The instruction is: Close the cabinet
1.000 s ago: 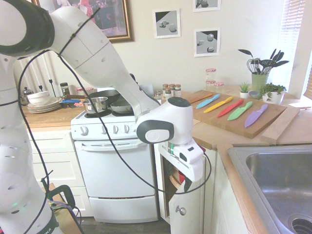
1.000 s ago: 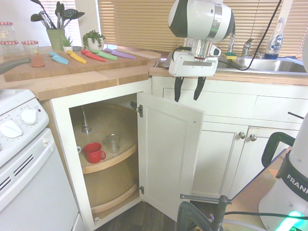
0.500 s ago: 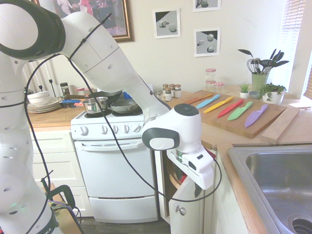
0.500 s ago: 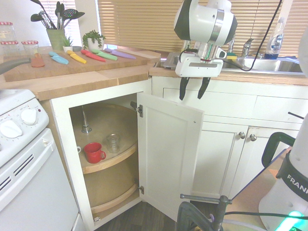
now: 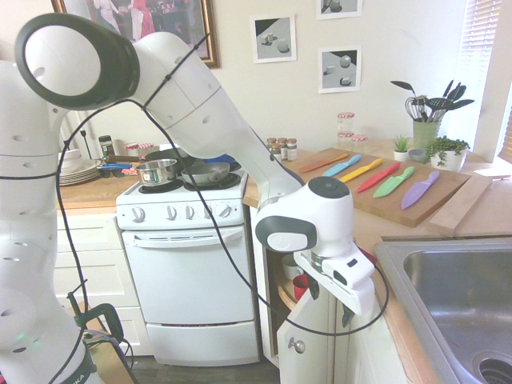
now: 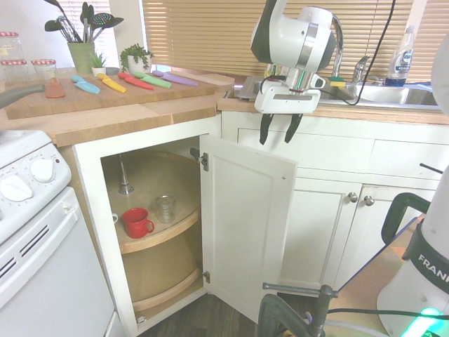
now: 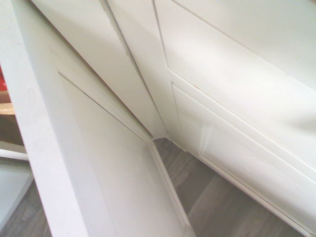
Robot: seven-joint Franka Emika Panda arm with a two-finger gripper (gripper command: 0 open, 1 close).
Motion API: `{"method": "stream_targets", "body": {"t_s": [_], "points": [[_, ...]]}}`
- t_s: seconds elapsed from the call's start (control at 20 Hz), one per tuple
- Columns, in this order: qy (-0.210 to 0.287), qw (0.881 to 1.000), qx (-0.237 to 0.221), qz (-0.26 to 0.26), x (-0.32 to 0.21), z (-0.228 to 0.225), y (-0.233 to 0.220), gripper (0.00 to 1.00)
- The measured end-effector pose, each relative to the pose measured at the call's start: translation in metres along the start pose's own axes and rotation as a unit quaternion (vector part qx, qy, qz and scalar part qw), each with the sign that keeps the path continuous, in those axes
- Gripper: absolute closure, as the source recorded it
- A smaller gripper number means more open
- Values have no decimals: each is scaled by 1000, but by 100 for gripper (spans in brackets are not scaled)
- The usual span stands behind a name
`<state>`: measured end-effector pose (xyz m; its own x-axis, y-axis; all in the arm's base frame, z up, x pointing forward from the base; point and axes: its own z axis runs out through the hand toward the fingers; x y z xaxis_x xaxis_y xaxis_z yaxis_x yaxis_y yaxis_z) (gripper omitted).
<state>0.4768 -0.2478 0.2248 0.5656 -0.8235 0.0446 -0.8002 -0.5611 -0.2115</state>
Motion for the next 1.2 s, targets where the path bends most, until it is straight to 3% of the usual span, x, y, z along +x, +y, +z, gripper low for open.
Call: {"method": "stream_targets", "body": {"t_s": [0.25, 0.3, 1.2], "points": [[-9, 1000, 2, -1, -8, 26, -6, 0], [-11, 1000, 3, -3, -9, 31, -5, 100], [-19, 1000, -2, -8, -13, 59, -2, 100]]}}
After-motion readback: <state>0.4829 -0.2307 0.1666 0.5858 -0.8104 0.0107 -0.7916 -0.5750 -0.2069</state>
